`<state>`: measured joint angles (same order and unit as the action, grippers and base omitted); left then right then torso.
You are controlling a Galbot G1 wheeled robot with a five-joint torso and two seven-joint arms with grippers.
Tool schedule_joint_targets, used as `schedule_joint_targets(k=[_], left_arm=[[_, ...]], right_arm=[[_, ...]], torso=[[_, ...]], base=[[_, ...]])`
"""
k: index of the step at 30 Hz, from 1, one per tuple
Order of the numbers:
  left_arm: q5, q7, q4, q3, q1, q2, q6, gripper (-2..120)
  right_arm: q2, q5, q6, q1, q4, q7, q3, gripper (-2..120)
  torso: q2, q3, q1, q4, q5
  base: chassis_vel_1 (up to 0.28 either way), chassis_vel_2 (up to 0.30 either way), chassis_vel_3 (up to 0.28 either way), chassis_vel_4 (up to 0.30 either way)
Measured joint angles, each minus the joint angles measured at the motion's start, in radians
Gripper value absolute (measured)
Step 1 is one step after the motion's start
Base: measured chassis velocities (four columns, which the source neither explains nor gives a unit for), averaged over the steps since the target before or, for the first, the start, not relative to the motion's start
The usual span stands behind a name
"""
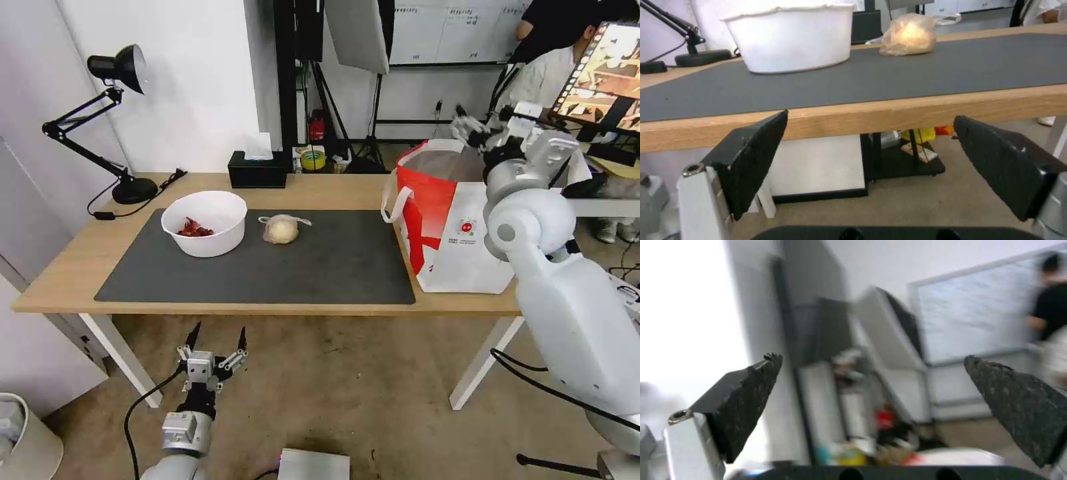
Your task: Pick up the trash from the table and place it into the takeout bag.
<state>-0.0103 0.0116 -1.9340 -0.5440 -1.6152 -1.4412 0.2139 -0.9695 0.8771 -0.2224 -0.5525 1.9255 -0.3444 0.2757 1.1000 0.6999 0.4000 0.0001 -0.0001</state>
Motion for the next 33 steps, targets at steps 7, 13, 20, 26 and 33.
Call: schedule_joint_targets(k=[7, 13, 20, 26, 33], left_arm=[[0.001, -0.001, -0.002, -0.001, 0.001, 0.000, 0.000, 100], [0.000, -0.001, 0.002, 0.000, 0.008, -0.008, 0.005, 100], [0.007, -0.001, 0.004, -0.009, 0.008, -0.010, 0.018, 100], [0.007, 0.000, 0.001, -0.015, 0.006, -0.010, 0.021, 100], [0.006, 0.000, -0.001, -0.019, 0.005, -0.011, 0.023, 100]], right_arm=[[0.101, -0.070, 0.131, -0.229, 0.139, 0.285, 0.040, 100], [0.171, -0.229, 0.144, -0.432, 0.246, 0.290, 0.104, 100], [0.140, -0.448, 0.208, -0.734, 0.290, 0.210, 0.210, 100], [0.052, -0.571, 0.306, -0.903, 0.270, 0.147, 0.224, 100], [-0.062, -0.685, 0.408, -1.061, 0.226, 0.109, 0.195, 100]], torso=[[0.000, 0.000, 0.000, -0.0002, 0.0003], [0.000, 0.000, 0.000, -0.0002, -0.0001], [0.000, 0.000, 0.000, -0.0003, 0.0002], [0.000, 0.000, 0.000, 0.0000, 0.0002], [0.000, 0.000, 0.000, 0.0000, -0.0002]], base=[[0.000, 0.000, 0.000, 0.000], [0.000, 0.000, 0.000, 0.000], [0.000, 0.000, 0.000, 0.000], [0.000, 0.000, 0.000, 0.000], [0.000, 0.000, 0.000, 0.000]])
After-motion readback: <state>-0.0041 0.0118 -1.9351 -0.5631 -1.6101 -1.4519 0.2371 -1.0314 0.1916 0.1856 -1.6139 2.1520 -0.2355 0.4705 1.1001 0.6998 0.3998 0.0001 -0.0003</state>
